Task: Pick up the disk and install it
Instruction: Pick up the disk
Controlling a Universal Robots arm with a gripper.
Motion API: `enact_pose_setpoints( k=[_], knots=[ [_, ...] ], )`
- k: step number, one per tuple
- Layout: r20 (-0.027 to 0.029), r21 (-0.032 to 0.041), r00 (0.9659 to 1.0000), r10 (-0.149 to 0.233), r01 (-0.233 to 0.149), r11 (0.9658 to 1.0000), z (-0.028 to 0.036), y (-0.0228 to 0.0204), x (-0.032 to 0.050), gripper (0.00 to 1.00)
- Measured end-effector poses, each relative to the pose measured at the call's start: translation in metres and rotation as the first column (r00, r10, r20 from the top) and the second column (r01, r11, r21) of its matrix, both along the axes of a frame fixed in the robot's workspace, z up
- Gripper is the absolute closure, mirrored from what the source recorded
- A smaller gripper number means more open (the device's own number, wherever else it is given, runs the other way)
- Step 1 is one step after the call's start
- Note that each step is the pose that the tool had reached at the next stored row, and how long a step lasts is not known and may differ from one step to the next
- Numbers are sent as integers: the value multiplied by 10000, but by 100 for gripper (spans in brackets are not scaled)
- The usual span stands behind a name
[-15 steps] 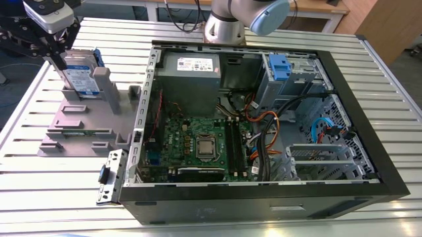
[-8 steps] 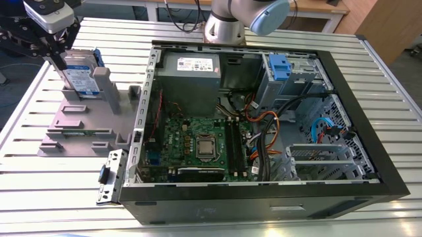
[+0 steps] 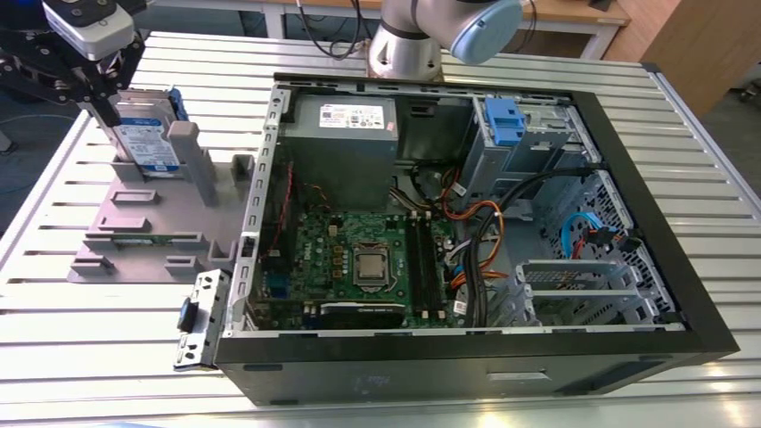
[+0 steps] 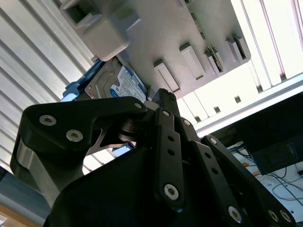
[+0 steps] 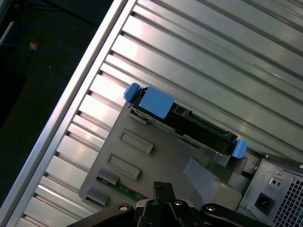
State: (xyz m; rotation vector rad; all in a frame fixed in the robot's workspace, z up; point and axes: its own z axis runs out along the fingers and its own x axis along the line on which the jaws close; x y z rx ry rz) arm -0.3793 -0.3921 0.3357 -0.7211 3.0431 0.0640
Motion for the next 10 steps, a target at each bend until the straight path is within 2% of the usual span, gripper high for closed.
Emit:
enact_pose_setpoints(
  k=[10],
  knots=[
    [0,-1,10000,60,-60,10000,0,0,0,89]
  ],
)
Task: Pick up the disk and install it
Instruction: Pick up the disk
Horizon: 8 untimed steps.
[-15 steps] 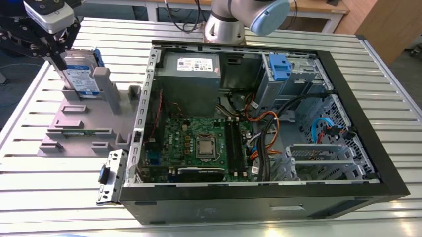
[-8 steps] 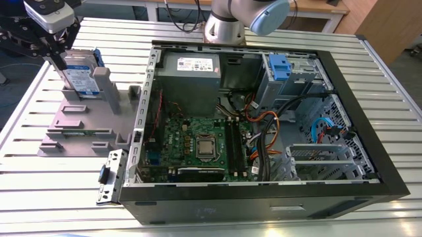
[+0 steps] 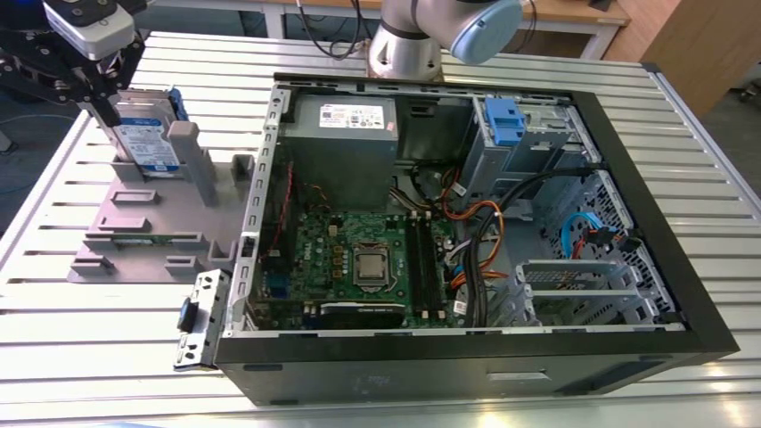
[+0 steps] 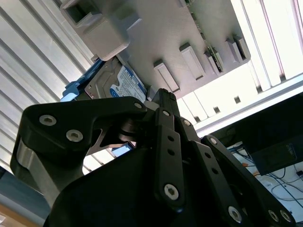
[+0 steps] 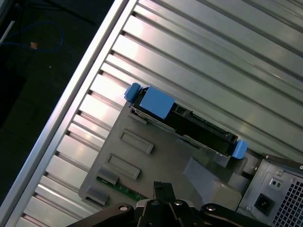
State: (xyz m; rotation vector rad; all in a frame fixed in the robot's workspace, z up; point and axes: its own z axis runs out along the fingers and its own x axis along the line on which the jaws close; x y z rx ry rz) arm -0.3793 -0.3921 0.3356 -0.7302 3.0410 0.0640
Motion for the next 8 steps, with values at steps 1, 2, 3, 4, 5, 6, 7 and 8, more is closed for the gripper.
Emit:
enact_pose_setpoints(
  k=[1,2,3,4,5,6,7,8],
  knots=[
    [0,0,10000,6,-6,10000,0,0,0,89],
    [0,0,10000,12,-12,10000,0,0,0,89],
    [0,0,10000,19,-19,10000,0,0,0,89],
    [-1,-1,10000,26,-26,10000,0,0,0,89],
    [0,-1,10000,32,-32,10000,0,0,0,89],
    [0,-1,10000,39,-39,10000,0,0,0,89],
    [0,-1,10000,46,-46,10000,0,0,0,89],
    [0,-1,10000,53,-53,10000,0,0,0,89]
  ],
)
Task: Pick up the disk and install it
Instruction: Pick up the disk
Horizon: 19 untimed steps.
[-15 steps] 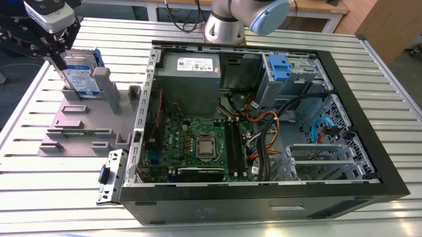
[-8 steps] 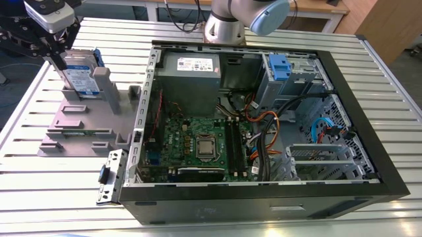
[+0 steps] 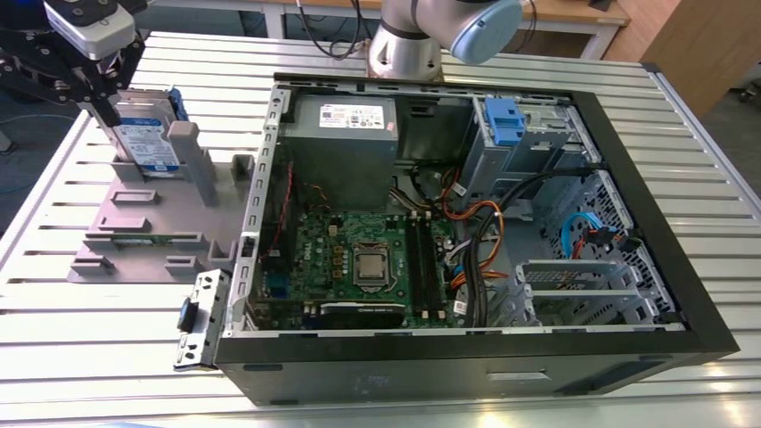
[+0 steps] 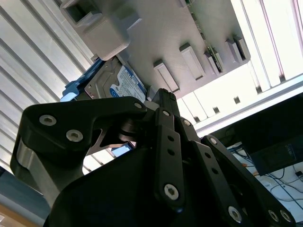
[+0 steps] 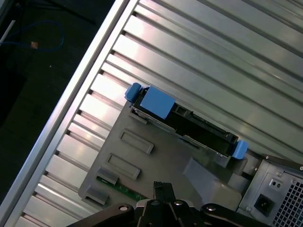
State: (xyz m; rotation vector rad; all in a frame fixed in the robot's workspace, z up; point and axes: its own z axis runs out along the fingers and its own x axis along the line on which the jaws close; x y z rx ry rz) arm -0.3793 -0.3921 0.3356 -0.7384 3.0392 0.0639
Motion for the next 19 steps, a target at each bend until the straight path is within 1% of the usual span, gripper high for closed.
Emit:
enact_pose_setpoints(
  k=[19],
  knots=[
    [0,-6,9999,135,-135,9999,0,0,0,89]
  ],
)
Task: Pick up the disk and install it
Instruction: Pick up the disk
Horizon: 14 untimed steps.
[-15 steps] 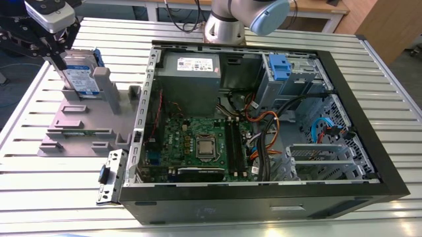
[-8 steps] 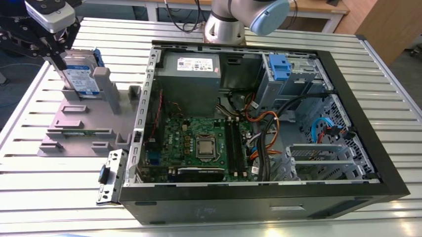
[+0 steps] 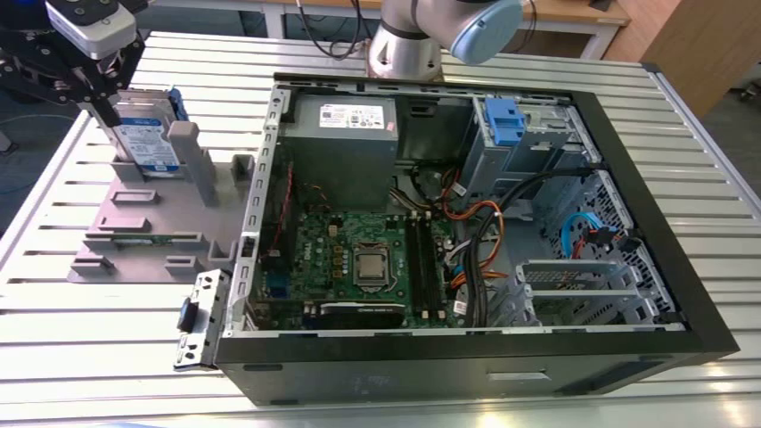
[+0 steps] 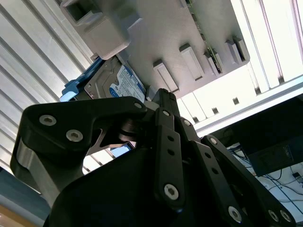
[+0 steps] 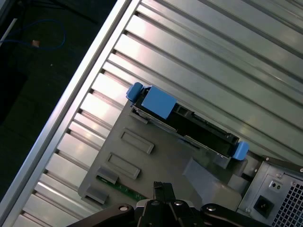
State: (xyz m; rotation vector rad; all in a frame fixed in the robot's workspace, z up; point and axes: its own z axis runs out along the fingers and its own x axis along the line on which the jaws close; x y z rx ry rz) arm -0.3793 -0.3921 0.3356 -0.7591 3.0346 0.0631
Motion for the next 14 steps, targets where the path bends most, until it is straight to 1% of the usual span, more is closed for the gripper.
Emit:
enact_pose_setpoints(
  k=[10,11,14],
  knots=[
    [0,-4,10000,72,-72,10000,0,0,0,89],
    [0,-17,9993,362,-362,9993,0,1,-1,89],
    [0,-17,9992,393,-393,9992,0,0,0,89]
  ],
)
